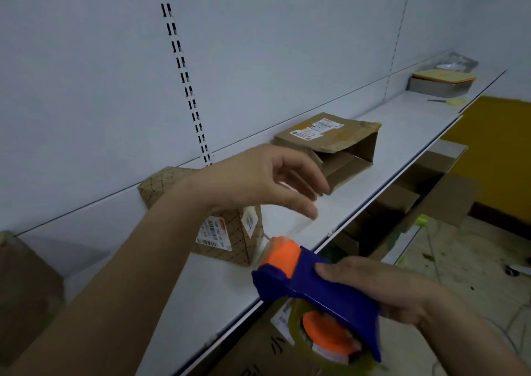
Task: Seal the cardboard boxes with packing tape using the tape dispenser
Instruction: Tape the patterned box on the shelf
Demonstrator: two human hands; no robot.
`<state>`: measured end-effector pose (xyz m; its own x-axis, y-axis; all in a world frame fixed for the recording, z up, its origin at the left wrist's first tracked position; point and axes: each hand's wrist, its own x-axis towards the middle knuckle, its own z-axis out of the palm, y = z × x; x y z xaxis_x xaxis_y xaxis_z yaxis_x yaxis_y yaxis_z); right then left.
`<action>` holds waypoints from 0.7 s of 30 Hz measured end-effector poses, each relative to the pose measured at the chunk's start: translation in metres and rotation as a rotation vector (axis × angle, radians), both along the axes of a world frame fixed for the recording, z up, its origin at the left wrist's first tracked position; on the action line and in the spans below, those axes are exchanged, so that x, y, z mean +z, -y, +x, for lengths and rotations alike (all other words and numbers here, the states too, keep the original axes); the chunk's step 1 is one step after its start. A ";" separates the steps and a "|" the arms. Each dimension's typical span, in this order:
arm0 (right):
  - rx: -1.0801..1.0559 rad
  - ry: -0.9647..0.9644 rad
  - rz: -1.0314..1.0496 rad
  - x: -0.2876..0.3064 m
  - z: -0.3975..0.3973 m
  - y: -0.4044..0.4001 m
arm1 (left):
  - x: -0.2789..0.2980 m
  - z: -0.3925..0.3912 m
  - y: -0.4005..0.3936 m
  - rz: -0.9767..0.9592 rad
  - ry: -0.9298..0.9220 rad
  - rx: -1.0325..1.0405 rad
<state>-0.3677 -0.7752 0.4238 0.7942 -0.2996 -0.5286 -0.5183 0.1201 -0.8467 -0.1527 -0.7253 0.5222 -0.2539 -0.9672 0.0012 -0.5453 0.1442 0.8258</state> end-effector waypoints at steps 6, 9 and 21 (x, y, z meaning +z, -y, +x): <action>0.108 0.064 -0.067 0.003 -0.006 0.015 | -0.016 -0.025 0.013 0.251 0.395 -0.147; 0.182 0.082 -0.085 0.005 -0.009 0.014 | -0.016 -0.037 0.018 0.289 0.505 -0.214; 0.096 -0.003 -0.249 -0.001 -0.004 0.001 | -0.020 -0.051 0.037 0.278 0.821 -0.282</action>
